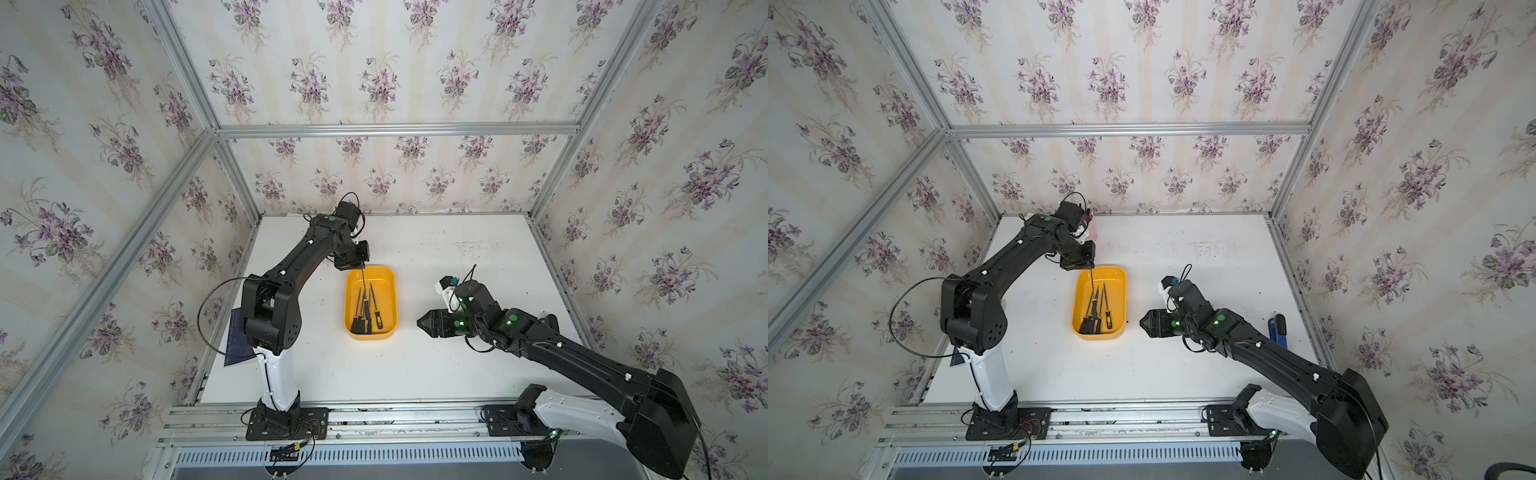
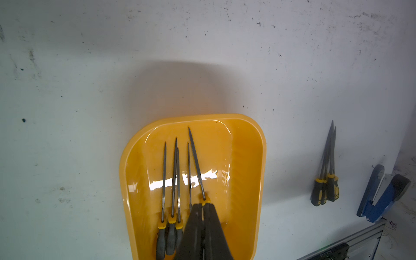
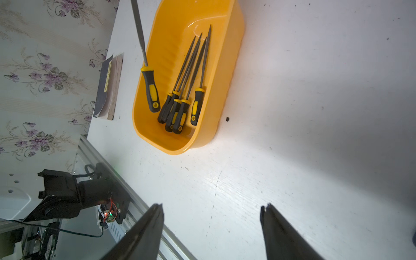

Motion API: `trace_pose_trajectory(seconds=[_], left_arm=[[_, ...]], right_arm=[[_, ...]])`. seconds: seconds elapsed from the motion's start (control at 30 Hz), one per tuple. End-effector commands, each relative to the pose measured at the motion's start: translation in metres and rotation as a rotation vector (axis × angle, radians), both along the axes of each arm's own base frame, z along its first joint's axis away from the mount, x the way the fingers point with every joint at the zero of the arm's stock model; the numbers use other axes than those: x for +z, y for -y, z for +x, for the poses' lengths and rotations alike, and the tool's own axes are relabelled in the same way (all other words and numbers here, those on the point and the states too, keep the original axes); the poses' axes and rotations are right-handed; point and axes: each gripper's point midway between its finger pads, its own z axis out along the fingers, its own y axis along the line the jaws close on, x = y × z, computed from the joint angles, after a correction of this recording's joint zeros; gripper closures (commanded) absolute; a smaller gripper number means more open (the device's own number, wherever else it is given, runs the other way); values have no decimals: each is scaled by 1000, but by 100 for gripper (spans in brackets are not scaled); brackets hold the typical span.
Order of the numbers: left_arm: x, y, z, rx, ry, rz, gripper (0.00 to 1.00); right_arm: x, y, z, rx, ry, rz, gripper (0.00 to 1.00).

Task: Put the file tool into the storage box
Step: Adjust the file tool in the storage box.

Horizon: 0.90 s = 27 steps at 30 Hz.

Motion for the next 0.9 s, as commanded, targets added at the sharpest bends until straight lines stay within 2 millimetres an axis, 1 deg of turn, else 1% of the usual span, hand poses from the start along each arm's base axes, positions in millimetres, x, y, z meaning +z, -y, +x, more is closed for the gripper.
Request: trace_pose_trajectory(seconds=[0.0,0.2,0.37,0.63,0.87], left_arm=[[-8,-1,6,27,9,18,100],[-23,1,8,26,-5,61,100],[-31,2,11,46,0,86,100],[-35,10,20,69,18,79,100],[-32,15,25,70,35,69,100]], right_arm=[[1,2,2,-15,12,0,27],[-1,2,2,-13,13,-6,27],[-3,3,2,-15,9,-9,27],[-5,5,0,-22,3,-6,27],[-8,7,-1,-24,-6,-13,27]])
